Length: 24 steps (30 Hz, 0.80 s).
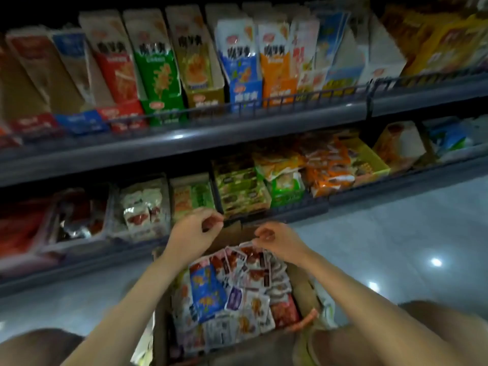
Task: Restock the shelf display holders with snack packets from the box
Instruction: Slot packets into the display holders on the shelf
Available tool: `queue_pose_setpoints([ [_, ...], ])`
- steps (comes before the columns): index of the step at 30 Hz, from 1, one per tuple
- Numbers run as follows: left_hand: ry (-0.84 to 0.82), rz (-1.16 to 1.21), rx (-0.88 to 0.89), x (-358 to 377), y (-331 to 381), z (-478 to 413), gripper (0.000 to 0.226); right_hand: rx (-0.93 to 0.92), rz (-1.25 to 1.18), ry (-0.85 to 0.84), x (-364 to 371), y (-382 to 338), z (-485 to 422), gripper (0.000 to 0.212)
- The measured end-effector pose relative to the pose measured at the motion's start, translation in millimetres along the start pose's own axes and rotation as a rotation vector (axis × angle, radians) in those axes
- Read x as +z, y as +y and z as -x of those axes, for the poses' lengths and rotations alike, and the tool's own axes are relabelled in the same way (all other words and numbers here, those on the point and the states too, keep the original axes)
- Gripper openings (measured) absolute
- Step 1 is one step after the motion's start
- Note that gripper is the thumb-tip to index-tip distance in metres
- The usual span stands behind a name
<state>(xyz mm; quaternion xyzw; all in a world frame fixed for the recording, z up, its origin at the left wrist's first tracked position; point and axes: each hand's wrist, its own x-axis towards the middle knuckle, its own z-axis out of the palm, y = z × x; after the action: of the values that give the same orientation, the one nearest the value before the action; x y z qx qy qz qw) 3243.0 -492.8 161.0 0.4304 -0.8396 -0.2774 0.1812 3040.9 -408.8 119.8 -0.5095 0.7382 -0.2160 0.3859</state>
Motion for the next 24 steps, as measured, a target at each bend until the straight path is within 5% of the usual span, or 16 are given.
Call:
queue_pose_setpoints([
  [7, -0.096, 0.03, -0.343, 65, -83, 72, 0.013, 0.262, 0.145, -0.107, 101, 92, -9, 0.032],
  [16, 0.122, 0.221, -0.713, 106, -138, 113, 0.021, 0.34, -0.065, -0.025, 213, 101, -29, 0.021],
  [24, 0.284, 0.374, -0.8, 100, -168, 123, 0.028, 0.371, 0.397, 0.253, 270, 74, -75, 0.058],
])
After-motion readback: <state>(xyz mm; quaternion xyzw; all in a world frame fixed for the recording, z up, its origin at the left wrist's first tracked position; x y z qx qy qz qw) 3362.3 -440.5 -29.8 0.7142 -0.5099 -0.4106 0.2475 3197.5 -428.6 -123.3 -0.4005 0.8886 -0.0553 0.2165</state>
